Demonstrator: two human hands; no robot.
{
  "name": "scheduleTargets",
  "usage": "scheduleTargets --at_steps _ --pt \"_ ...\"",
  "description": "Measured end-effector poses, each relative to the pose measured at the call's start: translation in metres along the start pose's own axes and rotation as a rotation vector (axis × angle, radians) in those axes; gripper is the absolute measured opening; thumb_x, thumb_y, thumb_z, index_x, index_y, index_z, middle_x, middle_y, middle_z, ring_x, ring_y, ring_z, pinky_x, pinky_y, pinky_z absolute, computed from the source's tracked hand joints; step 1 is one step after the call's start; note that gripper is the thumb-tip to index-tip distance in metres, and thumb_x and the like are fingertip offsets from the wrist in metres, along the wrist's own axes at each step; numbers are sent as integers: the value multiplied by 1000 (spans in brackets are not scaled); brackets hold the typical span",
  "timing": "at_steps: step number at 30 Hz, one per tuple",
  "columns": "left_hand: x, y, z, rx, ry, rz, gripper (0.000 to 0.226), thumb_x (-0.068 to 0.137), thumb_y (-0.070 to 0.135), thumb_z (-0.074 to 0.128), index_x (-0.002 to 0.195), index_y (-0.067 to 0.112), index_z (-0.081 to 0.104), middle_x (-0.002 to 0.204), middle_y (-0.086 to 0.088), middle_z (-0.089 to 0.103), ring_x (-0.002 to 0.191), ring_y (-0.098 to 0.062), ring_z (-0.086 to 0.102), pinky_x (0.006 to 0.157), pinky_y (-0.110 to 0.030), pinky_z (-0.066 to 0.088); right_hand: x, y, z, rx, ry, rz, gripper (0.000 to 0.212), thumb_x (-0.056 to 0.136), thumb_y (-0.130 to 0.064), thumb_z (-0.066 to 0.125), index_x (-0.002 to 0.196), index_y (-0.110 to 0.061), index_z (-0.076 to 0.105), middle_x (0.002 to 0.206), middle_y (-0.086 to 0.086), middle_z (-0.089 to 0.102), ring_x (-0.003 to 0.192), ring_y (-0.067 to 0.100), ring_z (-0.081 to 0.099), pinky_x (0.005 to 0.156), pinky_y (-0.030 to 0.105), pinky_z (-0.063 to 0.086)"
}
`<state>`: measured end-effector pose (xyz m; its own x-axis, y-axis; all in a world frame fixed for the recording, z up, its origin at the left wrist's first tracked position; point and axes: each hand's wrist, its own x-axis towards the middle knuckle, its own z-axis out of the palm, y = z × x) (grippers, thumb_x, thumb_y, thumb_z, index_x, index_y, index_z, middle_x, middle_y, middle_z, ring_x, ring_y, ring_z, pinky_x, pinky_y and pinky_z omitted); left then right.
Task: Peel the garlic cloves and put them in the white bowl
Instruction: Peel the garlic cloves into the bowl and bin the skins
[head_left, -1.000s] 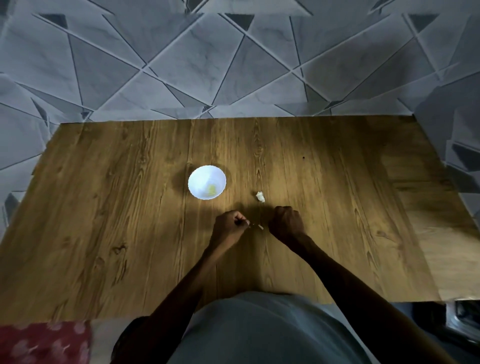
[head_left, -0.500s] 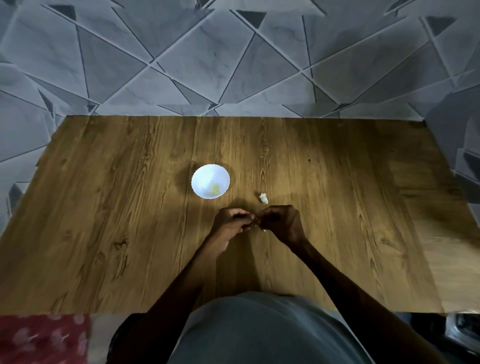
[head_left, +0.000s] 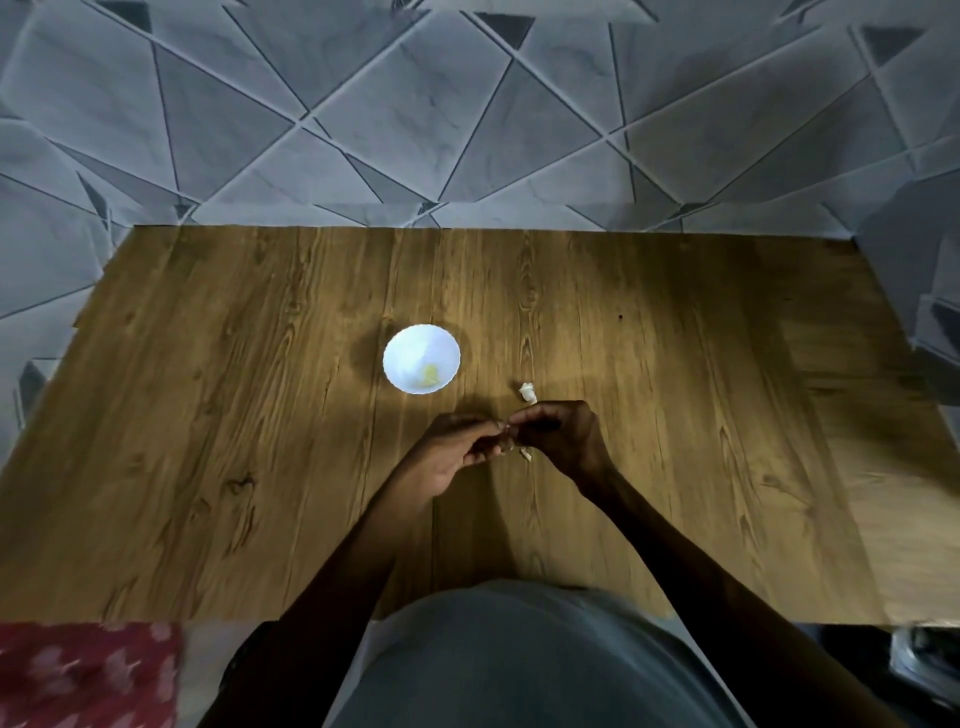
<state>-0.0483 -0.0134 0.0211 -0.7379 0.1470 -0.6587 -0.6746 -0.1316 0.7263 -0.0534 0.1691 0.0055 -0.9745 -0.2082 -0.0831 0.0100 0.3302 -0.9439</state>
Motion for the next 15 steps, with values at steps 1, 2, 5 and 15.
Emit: scheduleTargets --at_steps 1,2,5,15 --pt "-1 0 0 11 -6 18 13 87 10 70 96 2 74 95 -18 73 76 -19 65 79 -29 50 0 -2 0 30 -2 23 11 83 -5 75 93 -8 76 86 3 76 78 16 74 76 38 62" --pt "-3 1 0 18 -14 35 9 87 10 69 92 5 75 92 -16 73 76 -18 65 79 -30 50 0 -3 -1 61 -5 39 10 84 -5 75 94 -6 76 86 5 76 79 18 74 77 40 61" --pt "-6 4 -1 27 -48 73 9 89 9 67 87 9 75 83 -11 73 68 -14 65 75 -27 50 0 -7 -2 161 -19 91 12 85 -5 74 96 -2 75 87 9 76 82 25 74 80 43 61" --pt "-12 12 -10 33 -148 126 10 89 10 66 89 13 76 83 -8 70 76 -13 62 73 -20 52 0 -24 -12 427 -155 175 23 83 6 68 106 6 70 97 23 73 91 33 71 84 38 59"
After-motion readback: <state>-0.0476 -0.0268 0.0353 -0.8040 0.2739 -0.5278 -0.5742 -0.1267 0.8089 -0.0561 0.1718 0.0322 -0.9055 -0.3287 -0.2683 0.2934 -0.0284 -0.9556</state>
